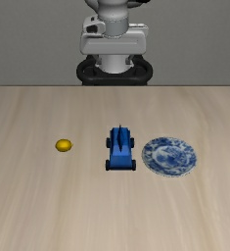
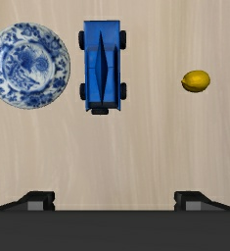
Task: Pick up the lemon and put it on the plate
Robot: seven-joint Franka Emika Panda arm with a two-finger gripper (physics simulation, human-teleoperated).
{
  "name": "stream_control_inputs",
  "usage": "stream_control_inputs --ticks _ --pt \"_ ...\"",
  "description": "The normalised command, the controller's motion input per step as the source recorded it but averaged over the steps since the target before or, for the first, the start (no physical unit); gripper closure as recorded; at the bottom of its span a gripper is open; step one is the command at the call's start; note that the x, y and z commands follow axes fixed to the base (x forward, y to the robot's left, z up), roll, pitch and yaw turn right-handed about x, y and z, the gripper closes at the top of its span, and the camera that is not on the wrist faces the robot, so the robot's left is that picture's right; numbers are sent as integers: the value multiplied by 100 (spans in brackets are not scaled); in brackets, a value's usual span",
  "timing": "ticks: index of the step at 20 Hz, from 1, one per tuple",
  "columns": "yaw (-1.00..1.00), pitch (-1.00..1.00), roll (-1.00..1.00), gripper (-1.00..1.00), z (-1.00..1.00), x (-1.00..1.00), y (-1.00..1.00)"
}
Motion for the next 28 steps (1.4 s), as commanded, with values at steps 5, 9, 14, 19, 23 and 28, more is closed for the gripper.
stream_control_inputs --ticks 5,9,14,19,23,28 --pt "0 0 0 -100 0 0 -100" --pt "0 0 0 -100 0 0 -100" --pt "0 0 0 -100 0 0 -100" --pt "0 0 0 -100 0 100 0" --pt "0 0 0 -100 0 100 0" --pt "0 0 0 -100 0 40 20"
